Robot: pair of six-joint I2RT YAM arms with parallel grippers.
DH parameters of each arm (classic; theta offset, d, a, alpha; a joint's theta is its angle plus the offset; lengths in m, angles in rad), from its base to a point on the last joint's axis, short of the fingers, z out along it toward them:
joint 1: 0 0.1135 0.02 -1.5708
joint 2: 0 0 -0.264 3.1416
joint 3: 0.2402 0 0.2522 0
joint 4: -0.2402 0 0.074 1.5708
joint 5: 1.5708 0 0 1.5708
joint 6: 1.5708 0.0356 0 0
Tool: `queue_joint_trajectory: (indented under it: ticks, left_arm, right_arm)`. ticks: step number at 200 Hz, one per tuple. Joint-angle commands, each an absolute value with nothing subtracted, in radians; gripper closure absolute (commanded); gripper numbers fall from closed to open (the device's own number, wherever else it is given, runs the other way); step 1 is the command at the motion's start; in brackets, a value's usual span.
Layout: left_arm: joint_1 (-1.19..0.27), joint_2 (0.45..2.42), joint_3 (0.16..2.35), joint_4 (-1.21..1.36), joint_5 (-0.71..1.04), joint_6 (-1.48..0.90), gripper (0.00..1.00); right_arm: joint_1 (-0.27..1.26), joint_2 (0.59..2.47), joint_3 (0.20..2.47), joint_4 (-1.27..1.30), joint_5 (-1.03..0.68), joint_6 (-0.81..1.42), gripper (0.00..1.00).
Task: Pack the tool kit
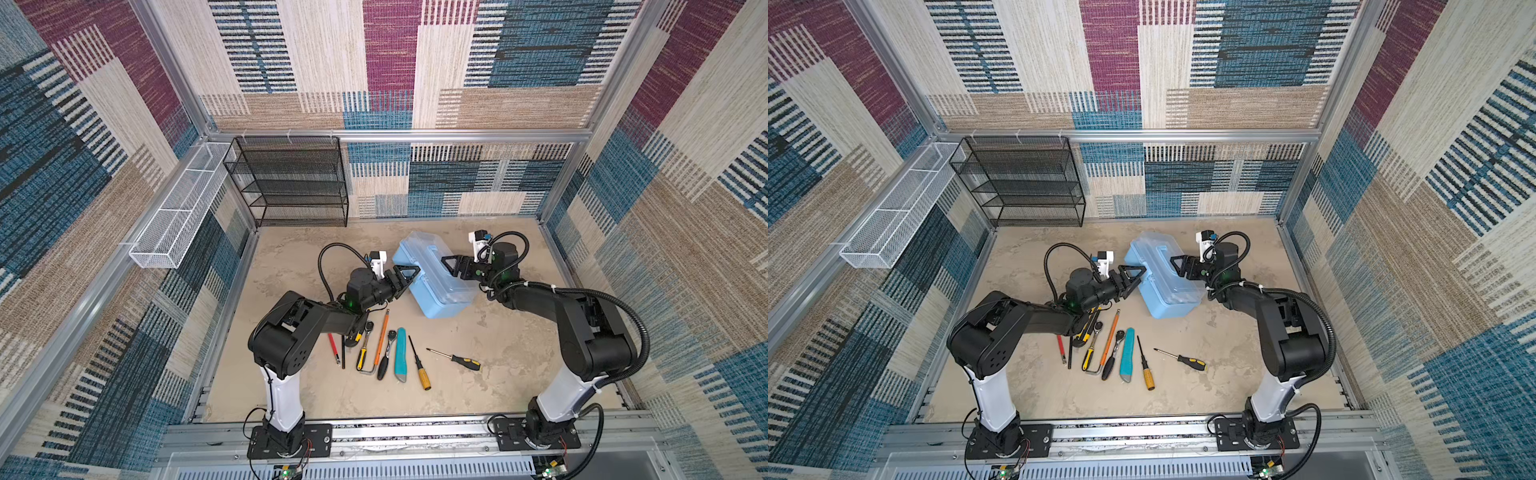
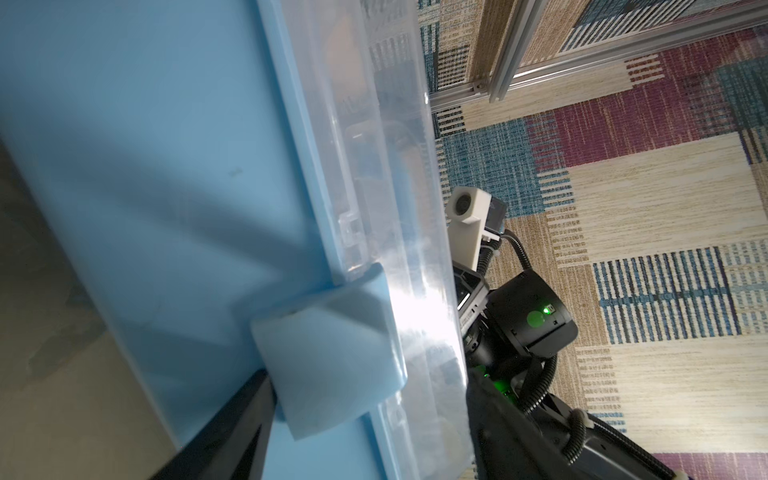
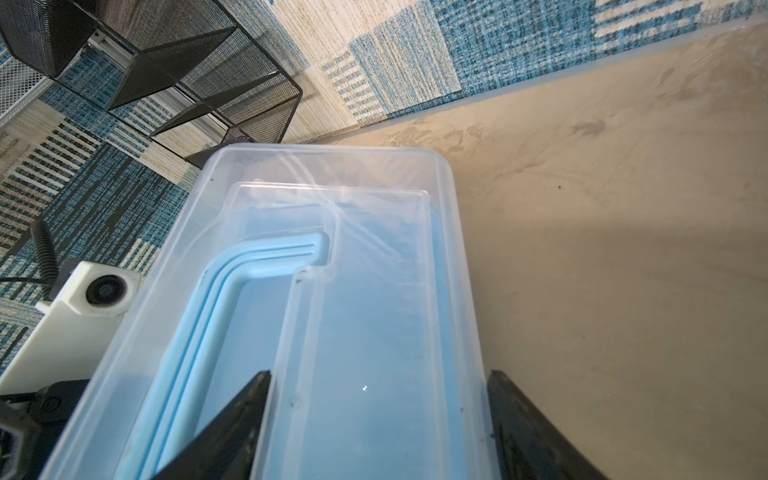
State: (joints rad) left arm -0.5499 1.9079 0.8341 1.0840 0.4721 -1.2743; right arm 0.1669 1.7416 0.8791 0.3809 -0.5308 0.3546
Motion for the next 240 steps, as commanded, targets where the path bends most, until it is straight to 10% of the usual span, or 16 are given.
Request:
queue_joint_trajectory:
  ticks: [1, 240]
  left_arm:
    - [-0.557, 1.926, 0.832, 1.163, 0.519, -1.349, 0.25]
    - [-0.554, 1.931, 0.792, 1.410, 0.493, -1.470, 0.26]
  right_arm:
    - [0.182, 1.775, 0.862, 0.118, -0.611, 0.348, 0.28]
    - [0.178, 1.782, 0.871, 0.102, -0.594, 0.350, 0.27]
